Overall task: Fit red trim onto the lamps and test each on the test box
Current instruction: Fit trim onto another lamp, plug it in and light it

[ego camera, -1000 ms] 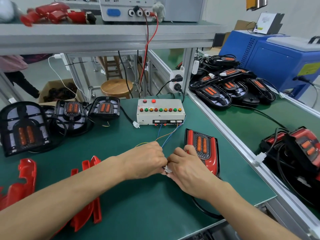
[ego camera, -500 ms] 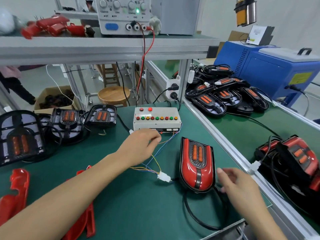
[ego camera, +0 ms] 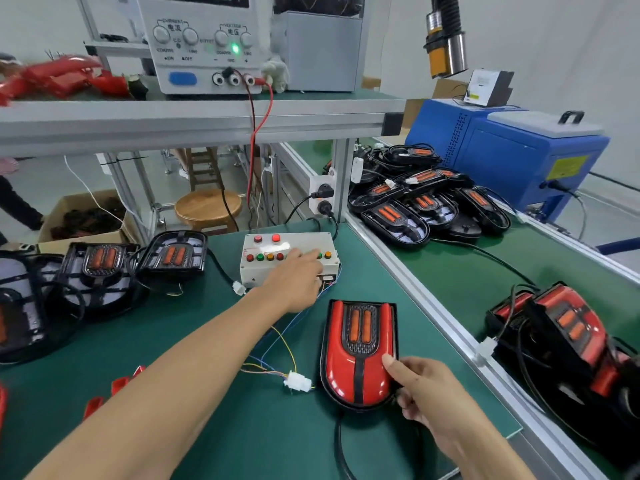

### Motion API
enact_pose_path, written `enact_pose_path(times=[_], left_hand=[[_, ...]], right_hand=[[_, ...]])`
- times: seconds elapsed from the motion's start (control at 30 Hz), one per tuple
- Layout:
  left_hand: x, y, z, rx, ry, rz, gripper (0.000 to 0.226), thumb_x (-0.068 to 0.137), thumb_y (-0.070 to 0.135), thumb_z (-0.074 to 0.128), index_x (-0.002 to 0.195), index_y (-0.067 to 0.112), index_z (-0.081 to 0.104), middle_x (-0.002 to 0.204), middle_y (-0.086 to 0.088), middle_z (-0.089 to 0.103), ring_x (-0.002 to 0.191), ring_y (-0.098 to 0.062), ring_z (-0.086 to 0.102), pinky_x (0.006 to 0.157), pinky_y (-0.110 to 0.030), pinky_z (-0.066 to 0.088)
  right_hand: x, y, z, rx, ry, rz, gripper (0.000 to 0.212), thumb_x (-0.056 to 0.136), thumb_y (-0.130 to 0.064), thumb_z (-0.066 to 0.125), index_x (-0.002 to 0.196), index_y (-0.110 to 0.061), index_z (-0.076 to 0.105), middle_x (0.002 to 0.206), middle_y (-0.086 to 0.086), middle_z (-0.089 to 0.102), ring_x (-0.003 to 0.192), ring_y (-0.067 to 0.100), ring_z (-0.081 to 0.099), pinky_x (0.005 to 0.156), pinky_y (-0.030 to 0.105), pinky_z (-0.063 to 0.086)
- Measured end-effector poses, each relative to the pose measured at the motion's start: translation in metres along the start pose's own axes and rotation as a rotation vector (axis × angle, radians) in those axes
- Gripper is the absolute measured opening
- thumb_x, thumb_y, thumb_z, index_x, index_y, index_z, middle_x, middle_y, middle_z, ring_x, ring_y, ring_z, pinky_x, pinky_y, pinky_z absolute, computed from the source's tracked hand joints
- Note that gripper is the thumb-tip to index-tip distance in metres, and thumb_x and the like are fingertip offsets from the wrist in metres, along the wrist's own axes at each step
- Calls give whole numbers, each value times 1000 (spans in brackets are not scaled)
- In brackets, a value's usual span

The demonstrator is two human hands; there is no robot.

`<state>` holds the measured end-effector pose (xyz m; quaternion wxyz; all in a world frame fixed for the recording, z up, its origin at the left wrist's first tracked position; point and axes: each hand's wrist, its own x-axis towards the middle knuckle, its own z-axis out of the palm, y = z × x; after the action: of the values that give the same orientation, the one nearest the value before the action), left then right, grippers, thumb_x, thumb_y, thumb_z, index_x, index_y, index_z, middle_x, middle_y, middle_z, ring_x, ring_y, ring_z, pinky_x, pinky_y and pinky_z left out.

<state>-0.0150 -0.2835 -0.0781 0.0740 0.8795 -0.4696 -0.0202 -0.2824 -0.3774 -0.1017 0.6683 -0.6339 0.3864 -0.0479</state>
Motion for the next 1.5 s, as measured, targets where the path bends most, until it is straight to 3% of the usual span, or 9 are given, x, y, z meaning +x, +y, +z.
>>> enact_pose_path(times=[0.23,0.5,0.9,1.03,1.13,1.23,1.4,1.5], left_hand=[[-2,-1,-3,64,-2,28,35,103,13,45,136,14,58,165,3,29,137,-28,34,107,-43,45],[0,8,-5,119,-11,8,37,97,9,55,133,14,59,162,2,34,132,-25,37,99,-42,50],[1,2,-8,80,-64,17,51,89,-5,46,135,16,58,167,5,25,135,-25,33,95,-43,51],[-5,-2,-17,-187,-39,-51,47,99,2,40,137,24,58,148,-7,51,120,-27,55,99,-43,50],[-28,-16,-27,-459,116,-106,34,105,13,42,126,27,66,124,5,66,100,-11,59,88,-28,47],[-60,-31,-34,-429,113,-75,25,104,19,51,117,27,70,108,12,64,95,-4,58,91,-27,46],[-84,-44,-34,-306,123,-47,24,103,15,53,117,22,71,133,7,64,119,-16,59,107,-37,46],[-79,-39,-31,-255,91,-4,27,104,16,49,120,23,70,153,10,50,141,-14,45,118,-34,35]], right_hand=[[-4,8,-1,95,-57,-87,30,106,-28,54,105,-7,76,68,8,52,54,14,51,57,27,46],[-5,11,-4,96,-97,-126,30,106,-28,54,101,-9,77,75,12,51,58,15,50,58,25,46],[-2,18,-8,92,-71,-147,30,105,-28,55,98,-12,80,70,13,51,55,17,46,57,29,40],[-4,22,-10,89,-72,-182,30,105,-30,56,99,-15,81,70,14,50,54,18,45,55,30,39],[-8,26,-17,167,-57,-215,29,102,-29,58,100,-11,80,67,12,44,52,16,43,49,27,39],[-13,28,-25,270,-33,-224,30,94,-31,62,99,-7,79,60,6,41,50,14,42,44,24,38],[-20,26,-24,226,-25,-266,30,93,-35,61,101,-14,80,56,-2,40,50,13,42,45,23,38],[-25,25,-17,250,-33,-312,30,89,-34,62,98,-11,79,55,-2,38,48,13,41,44,23,38]])
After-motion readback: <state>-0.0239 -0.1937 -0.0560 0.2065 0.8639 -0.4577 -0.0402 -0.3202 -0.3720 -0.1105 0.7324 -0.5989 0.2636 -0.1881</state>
